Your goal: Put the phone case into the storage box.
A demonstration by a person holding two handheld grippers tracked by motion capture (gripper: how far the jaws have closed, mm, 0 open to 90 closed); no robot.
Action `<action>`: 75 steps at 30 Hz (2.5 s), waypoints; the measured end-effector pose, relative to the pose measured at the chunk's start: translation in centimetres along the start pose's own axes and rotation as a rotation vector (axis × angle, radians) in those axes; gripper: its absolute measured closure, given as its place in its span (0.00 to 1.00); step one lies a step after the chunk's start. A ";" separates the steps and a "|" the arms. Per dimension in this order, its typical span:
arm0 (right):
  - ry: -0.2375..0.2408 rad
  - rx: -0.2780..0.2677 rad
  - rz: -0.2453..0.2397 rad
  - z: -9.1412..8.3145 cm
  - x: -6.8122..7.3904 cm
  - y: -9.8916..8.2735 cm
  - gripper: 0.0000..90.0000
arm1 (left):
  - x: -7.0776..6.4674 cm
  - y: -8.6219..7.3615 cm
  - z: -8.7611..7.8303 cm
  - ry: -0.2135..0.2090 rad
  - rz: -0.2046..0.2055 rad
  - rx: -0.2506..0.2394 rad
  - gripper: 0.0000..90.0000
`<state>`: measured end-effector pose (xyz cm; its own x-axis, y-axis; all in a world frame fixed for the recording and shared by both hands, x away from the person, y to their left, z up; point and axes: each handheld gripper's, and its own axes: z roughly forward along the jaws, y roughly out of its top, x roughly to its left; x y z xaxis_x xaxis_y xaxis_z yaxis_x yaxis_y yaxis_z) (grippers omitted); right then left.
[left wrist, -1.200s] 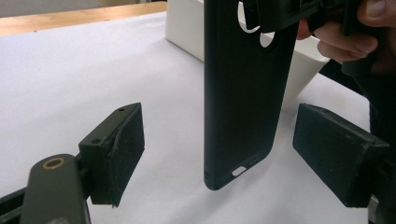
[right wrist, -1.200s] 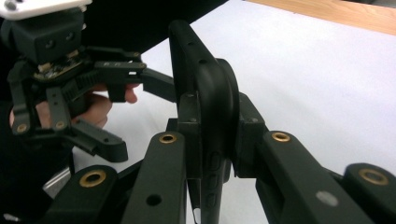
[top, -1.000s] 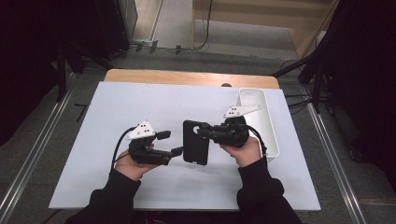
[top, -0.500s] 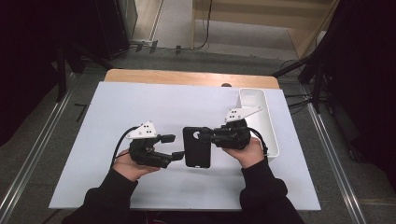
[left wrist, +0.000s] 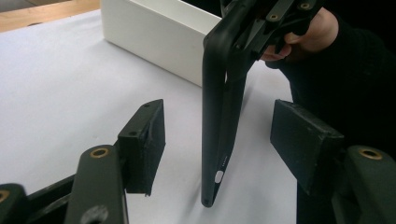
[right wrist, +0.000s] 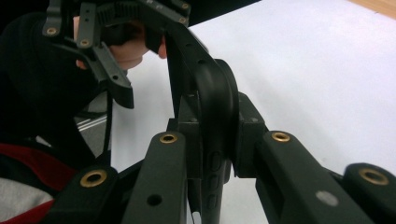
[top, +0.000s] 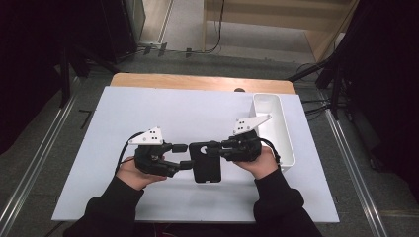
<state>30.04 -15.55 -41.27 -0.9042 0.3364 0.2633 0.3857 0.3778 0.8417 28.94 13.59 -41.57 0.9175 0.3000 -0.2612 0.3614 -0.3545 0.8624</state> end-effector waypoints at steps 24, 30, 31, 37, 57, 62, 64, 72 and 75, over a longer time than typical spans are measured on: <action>0.082 0.051 -0.041 1.0 0.5 0.0 0.84 | 0.0 0.3 -0.3 -0.036 -0.021 -0.004 0.74; 0.088 0.055 -0.040 1.1 0.5 -0.1 0.84 | -0.1 0.3 -0.3 -0.045 -0.015 -0.006 0.88; 0.095 0.053 -0.034 1.1 0.4 -0.1 0.84 | -0.2 0.3 -0.3 -0.046 -0.020 -0.009 0.88; 0.096 0.048 -0.025 1.1 0.4 -0.1 0.84 | -0.3 0.5 -0.4 -0.024 -0.008 -0.012 0.89; 0.056 -0.005 -0.043 0.9 0.9 0.1 0.59 | 0.1 0.8 -1.1 -0.015 -0.081 -0.034 0.89; 0.044 -0.016 -0.006 0.6 0.9 0.2 0.48 | 0.3 0.8 -1.2 0.002 -0.099 -0.035 0.89; 0.040 -0.018 -0.010 0.5 0.8 0.2 0.45 | 0.4 0.8 -1.3 0.010 -0.099 -0.036 0.89; -0.014 -0.068 -0.002 0.0 0.8 0.3 0.28 | 0.4 0.9 -1.5 0.059 -0.126 -0.027 0.89; -0.055 -0.086 -0.011 0.0 0.8 0.2 0.24 | 0.3 1.0 -1.5 0.080 -0.123 -0.017 0.89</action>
<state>29.43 -15.23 -40.86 -0.8956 0.3809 0.2297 0.3569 0.3073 0.8821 29.32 14.68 -40.15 0.8499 0.4105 -0.3303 0.4667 -0.2955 0.8336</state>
